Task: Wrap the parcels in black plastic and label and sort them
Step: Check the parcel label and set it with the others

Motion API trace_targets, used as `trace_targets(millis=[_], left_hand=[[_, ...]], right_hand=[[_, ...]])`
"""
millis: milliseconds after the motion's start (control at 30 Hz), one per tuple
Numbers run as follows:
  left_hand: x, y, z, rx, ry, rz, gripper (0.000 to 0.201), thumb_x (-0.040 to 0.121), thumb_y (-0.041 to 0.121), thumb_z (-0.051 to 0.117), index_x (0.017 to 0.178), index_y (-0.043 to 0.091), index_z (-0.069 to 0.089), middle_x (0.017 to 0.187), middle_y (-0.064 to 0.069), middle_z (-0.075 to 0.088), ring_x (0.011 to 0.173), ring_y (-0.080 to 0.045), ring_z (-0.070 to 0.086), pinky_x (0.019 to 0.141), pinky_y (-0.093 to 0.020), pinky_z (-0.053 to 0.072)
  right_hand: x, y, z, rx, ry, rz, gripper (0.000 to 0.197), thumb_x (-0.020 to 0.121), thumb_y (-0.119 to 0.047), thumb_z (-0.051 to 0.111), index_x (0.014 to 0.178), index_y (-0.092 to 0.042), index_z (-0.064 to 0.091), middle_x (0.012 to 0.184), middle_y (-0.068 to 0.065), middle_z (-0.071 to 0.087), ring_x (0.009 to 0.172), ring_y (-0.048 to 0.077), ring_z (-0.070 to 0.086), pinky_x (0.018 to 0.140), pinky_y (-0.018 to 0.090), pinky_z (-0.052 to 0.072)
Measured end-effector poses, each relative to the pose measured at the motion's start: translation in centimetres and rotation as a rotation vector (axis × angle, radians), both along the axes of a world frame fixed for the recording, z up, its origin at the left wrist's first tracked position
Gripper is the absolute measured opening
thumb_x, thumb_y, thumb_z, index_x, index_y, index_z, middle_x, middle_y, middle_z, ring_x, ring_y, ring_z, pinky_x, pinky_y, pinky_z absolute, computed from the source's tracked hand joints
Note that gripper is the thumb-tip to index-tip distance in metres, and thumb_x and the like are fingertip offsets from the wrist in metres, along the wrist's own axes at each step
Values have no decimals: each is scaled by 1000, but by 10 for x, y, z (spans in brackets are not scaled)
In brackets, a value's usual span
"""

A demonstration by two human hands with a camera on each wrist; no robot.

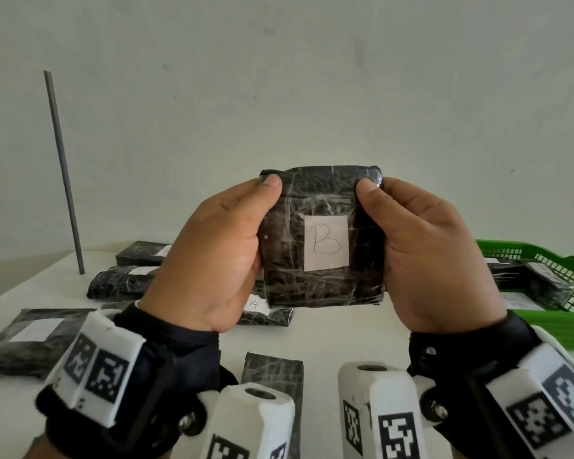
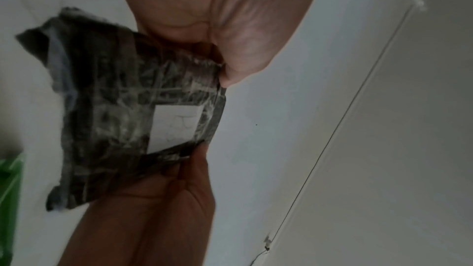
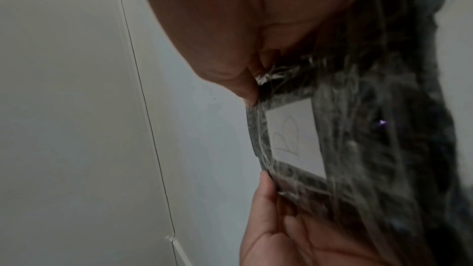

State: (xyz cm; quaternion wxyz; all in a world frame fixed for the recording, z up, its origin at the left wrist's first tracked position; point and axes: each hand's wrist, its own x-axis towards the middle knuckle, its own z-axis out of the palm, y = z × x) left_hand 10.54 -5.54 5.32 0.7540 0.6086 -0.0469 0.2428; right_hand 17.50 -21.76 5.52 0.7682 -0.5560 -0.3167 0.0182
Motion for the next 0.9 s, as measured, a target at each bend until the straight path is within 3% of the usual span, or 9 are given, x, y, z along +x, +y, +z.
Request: trace_targets(millis=[67, 100, 233, 333, 433, 567, 667, 800, 900], left_hand=[[1, 0, -1, -5, -8, 20, 33, 107, 27, 48, 107, 9, 76, 107, -9, 80, 103, -23, 77, 94, -43, 59], [1, 1, -1, -8, -10, 23, 33, 107, 28, 49, 106, 8, 76, 107, -10, 80, 103, -24, 77, 94, -43, 59], [2, 6, -3, 64, -31, 77, 35, 104, 29, 54, 107, 2, 76, 110, -22, 76, 107, -39, 73, 99, -52, 58], [2, 7, -4, 69, -40, 70, 32, 105, 29, 53, 104, 8, 77, 105, -11, 80, 101, -24, 77, 89, -39, 61], [1, 6, -5, 154, -4, 20, 41, 95, 36, 60, 112, 1, 73, 108, -12, 80, 104, -25, 77, 90, -39, 61], [4, 9, -8, 183, -40, 72, 34, 80, 29, 70, 108, 12, 77, 104, -6, 81, 99, -21, 78, 81, -30, 61], [2, 10, -8, 230, -26, 65, 33, 78, 32, 71, 105, 15, 79, 100, -3, 81, 93, -17, 78, 75, -27, 61], [-1, 9, -6, 286, -13, 68, 31, 79, 29, 73, 106, 16, 77, 99, -2, 82, 93, -19, 79, 79, -34, 63], [-3, 12, -3, 271, -50, 121, 28, 80, 29, 73, 105, 17, 77, 95, -1, 82, 86, -15, 79, 68, -27, 61]], right_hand=[[-1, 1, 0, -5, -4, 11, 29, 109, -21, 53, 105, -3, 75, 105, 17, 80, 99, 36, 77, 87, 53, 63], [-1, 1, -1, 1, -10, 2, 29, 109, -21, 52, 103, -4, 75, 102, 15, 80, 95, 33, 77, 87, 53, 62], [-3, 3, 1, 64, 3, -5, 24, 107, -17, 55, 95, -9, 75, 87, 7, 78, 78, 21, 74, 69, 38, 65], [-6, 4, 0, 7, -35, 27, 17, 104, -17, 60, 104, -5, 73, 91, 9, 80, 79, 22, 76, 69, 37, 65], [-4, 5, -2, -26, -88, -39, 16, 103, -13, 62, 106, -4, 75, 94, 10, 81, 85, 26, 79, 74, 42, 67], [-2, 5, -2, -42, -43, -36, 16, 102, -15, 64, 103, -5, 76, 90, 10, 81, 82, 26, 80, 71, 42, 66], [-1, 5, -2, -50, -53, -49, 15, 102, -15, 64, 104, -6, 76, 93, 10, 82, 86, 28, 80, 76, 46, 66], [0, 5, -2, -8, -38, -31, 14, 101, -14, 66, 107, -5, 74, 96, 12, 81, 88, 29, 80, 75, 45, 65], [0, 4, -1, -78, -12, 45, 16, 98, -13, 68, 111, -6, 73, 97, 13, 81, 86, 27, 80, 71, 41, 64]])
